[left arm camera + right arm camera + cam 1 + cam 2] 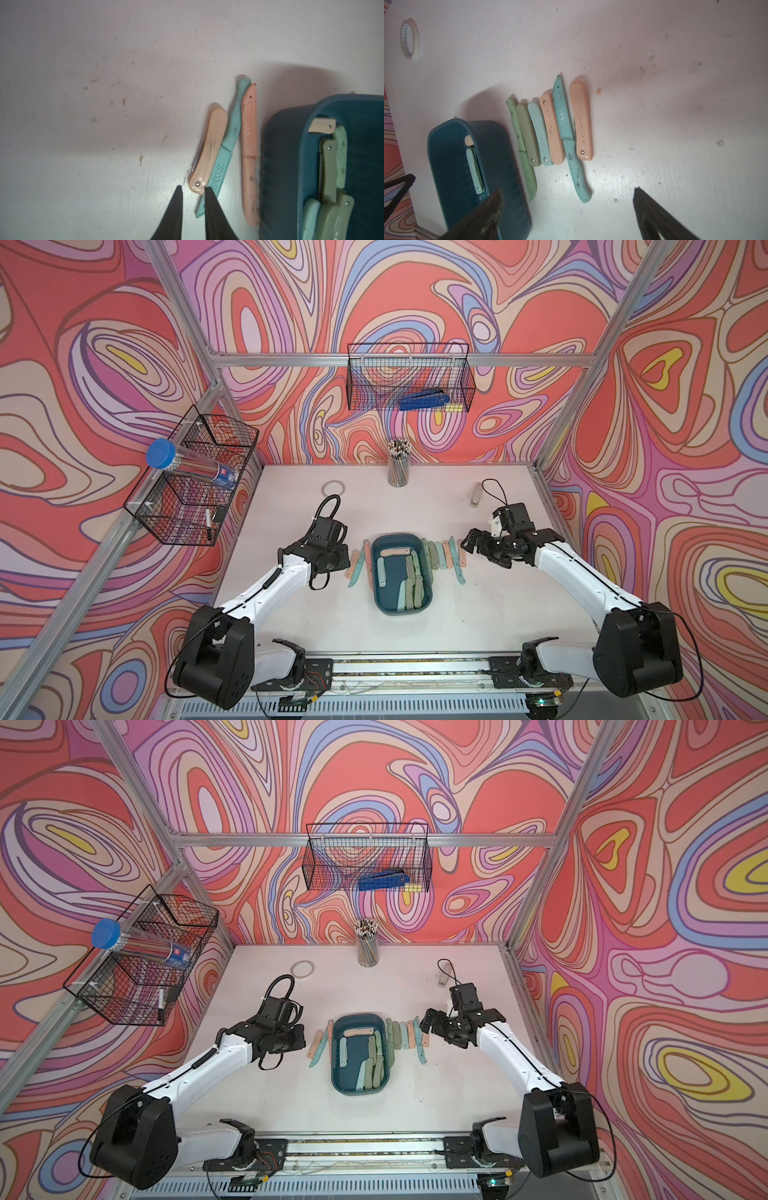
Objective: Take the fruit knife out of the storage box
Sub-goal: Place the fruit knife at the center of the board.
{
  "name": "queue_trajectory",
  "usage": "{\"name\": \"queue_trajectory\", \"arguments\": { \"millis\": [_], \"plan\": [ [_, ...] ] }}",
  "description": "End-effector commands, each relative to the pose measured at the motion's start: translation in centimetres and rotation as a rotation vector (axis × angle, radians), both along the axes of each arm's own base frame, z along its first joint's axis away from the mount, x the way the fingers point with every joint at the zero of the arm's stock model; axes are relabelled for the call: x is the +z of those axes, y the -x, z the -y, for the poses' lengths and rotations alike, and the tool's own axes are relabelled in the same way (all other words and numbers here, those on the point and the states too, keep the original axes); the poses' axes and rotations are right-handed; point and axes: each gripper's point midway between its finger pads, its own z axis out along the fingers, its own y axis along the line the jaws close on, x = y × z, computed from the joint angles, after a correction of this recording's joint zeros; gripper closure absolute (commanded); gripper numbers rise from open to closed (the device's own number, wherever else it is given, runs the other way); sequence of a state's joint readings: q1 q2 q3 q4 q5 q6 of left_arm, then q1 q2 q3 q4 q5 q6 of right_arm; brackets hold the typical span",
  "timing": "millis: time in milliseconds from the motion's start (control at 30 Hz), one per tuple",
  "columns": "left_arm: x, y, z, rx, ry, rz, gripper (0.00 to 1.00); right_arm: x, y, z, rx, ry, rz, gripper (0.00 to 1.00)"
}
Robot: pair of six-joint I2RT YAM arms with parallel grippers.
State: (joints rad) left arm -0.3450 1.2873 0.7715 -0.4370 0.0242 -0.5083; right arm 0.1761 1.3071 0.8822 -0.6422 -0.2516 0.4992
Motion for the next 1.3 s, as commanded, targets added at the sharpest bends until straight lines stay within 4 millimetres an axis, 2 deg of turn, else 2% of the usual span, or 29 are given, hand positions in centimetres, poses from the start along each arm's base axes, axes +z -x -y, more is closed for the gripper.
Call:
{"name": "queue_trajectory", "arguments": {
  "millis": [0, 200, 267, 367, 500, 633, 867, 967, 1067, 1167, 1267],
  "plan": [
    [-0.1, -1.0, 0.7, -0.014, 0.023, 0.015, 0.76, -0.4, -0.2, -0.3, 0.010, -0.003, -0.006, 0.02],
    [-2.1, -1.2, 1.6, -0.026, 0.060, -0.035, 0.72, -0.4, -0.2, -0.3, 0.008, -0.007, -0.010, 0.02],
    [-2.6, -1.1, 2.5, -0.040, 0.107, -0.042, 0.68, -0.3, -0.1, -0.3, 0.010, -0.005, -0.008, 0.02],
    [-2.6, -0.8, 4.0, -0.075, 0.112, -0.037, 0.48, -0.4, 0.0, -0.3, 0.009, -0.004, -0.011, 0.02],
    [-3.6, -0.5, 5.0, -0.096, 0.063, -0.071, 0.34, -0.4, -0.1, -0.3, 0.005, -0.011, -0.011, 0.02],
    [-4.8, -0.6, 5.1, -0.091, 0.037, -0.104, 0.33, 0.0, -0.2, -0.4, 0.004, -0.013, -0.008, 0.02],
    [-5.7, -1.2, 5.3, -0.113, -0.002, -0.143, 0.31, 0.1, -0.2, -0.3, -0.001, -0.010, -0.009, 0.02],
    [-6.2, -1.3, 4.8, -0.110, -0.043, -0.162, 0.31, 0.1, -0.2, -0.3, -0.005, -0.012, -0.007, 0.02],
    [-6.3, -1.2, 4.0, -0.103, -0.097, -0.177, 0.36, 0.0, -0.2, -0.3, -0.009, -0.015, -0.009, 0.02],
    [-6.1, -1.1, 3.3, -0.093, -0.130, -0.170, 0.43, 0.0, -0.2, -0.4, -0.008, -0.024, -0.006, 0.02],
    [-4.4, -1.4, 3.3, -0.090, -0.113, -0.117, 0.43, 0.2, -0.4, -0.8, 0.006, -0.030, 0.010, 0.02]
  ]
}}
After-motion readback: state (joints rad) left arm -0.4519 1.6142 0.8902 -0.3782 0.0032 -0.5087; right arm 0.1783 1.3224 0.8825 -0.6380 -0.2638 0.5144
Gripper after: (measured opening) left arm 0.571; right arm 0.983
